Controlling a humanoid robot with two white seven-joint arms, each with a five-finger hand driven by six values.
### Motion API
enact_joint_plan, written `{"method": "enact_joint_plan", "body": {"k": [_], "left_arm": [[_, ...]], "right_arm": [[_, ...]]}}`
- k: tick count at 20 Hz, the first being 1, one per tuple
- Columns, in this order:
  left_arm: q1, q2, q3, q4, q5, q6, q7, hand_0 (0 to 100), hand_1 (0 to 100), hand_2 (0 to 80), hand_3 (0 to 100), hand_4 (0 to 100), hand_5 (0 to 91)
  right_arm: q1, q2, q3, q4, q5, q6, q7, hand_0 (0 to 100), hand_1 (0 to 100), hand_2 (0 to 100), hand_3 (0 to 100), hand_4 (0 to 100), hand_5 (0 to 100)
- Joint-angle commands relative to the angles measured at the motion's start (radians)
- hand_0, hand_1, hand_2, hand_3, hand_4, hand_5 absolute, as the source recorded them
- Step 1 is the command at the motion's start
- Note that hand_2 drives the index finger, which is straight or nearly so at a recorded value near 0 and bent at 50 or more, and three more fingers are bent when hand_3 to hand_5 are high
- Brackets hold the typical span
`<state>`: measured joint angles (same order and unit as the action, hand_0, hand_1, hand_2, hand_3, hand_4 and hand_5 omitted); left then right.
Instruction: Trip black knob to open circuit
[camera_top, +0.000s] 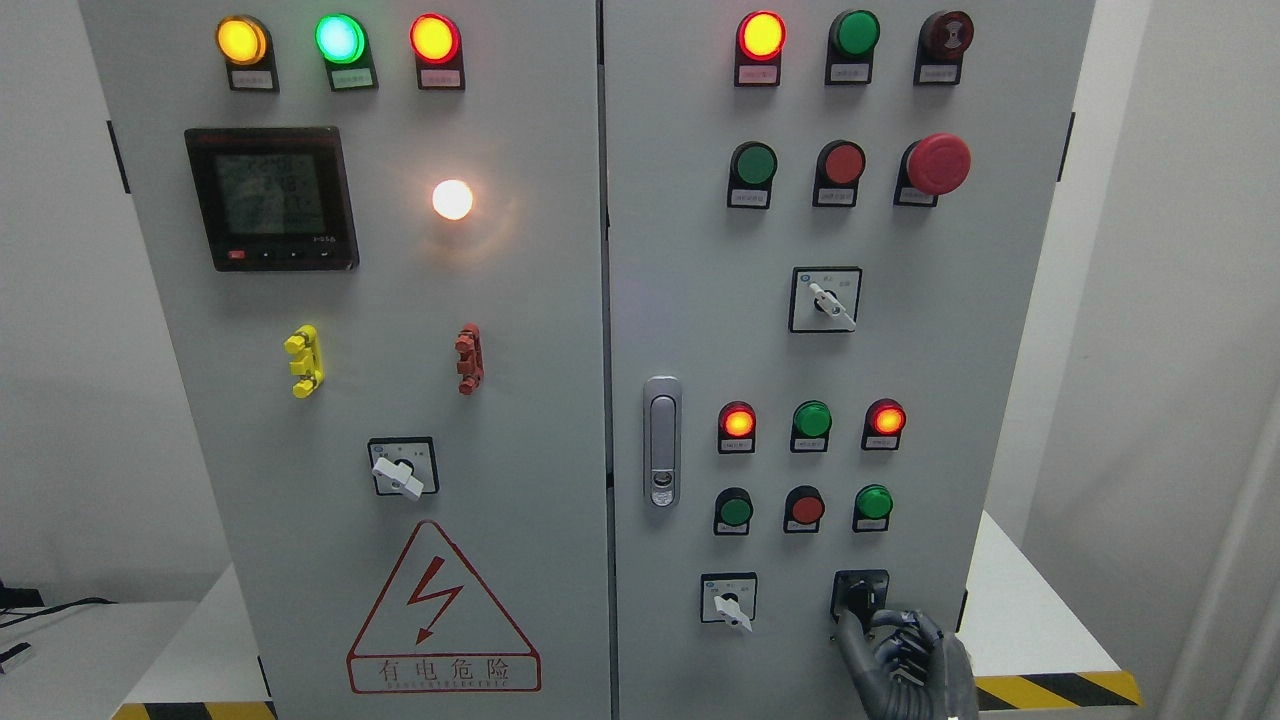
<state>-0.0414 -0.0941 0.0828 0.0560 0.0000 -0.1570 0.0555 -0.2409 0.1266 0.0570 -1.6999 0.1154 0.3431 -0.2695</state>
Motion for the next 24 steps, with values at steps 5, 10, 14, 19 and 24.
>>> {"method": "enact_joint_plan", "body": {"k": [5, 10, 14, 19, 24], "left_arm": [[0.0, 0.001, 0.0, -0.001, -0.031, 0.001, 0.0, 12, 39, 0.0, 0, 0, 0.0], [0.0, 0.001, 0.0, 0.001, -0.031, 0.001, 0.0, 12, 39, 0.0, 0, 0, 0.0], [0.0, 0.001, 0.0, 0.001, -0.031, 0.001, 0.0, 12, 39, 0.0, 0, 0, 0.0], [0.0, -0.001, 0.0, -0.001, -0.031, 0.001, 0.0, 12, 39, 0.0, 0, 0, 0.0], [0.0, -0.001, 0.0, -0.001, -0.031, 0.001, 0.0, 12, 39, 0.0, 0, 0, 0.0]], "right_arm": [[0.0, 0.001, 0.009, 0.002, -0.002, 0.0, 0.003, 35, 69, 58, 91, 93, 100], [0.0, 0.001, 0.009, 0.002, -0.002, 0.0, 0.003, 35, 69, 58, 91, 93, 100], [0.0, 0.001, 0.009, 0.002, -0.002, 0.0, 0.003, 35, 69, 58, 91, 93, 100], [-0.002, 0.001, 0.007, 0.002, -0.002, -0.001, 0.003, 35, 68, 58, 91, 93, 100], [-0.002, 0.001, 0.007, 0.003, -0.002, -0.001, 0.003, 35, 68, 58, 91, 93, 100]]}}
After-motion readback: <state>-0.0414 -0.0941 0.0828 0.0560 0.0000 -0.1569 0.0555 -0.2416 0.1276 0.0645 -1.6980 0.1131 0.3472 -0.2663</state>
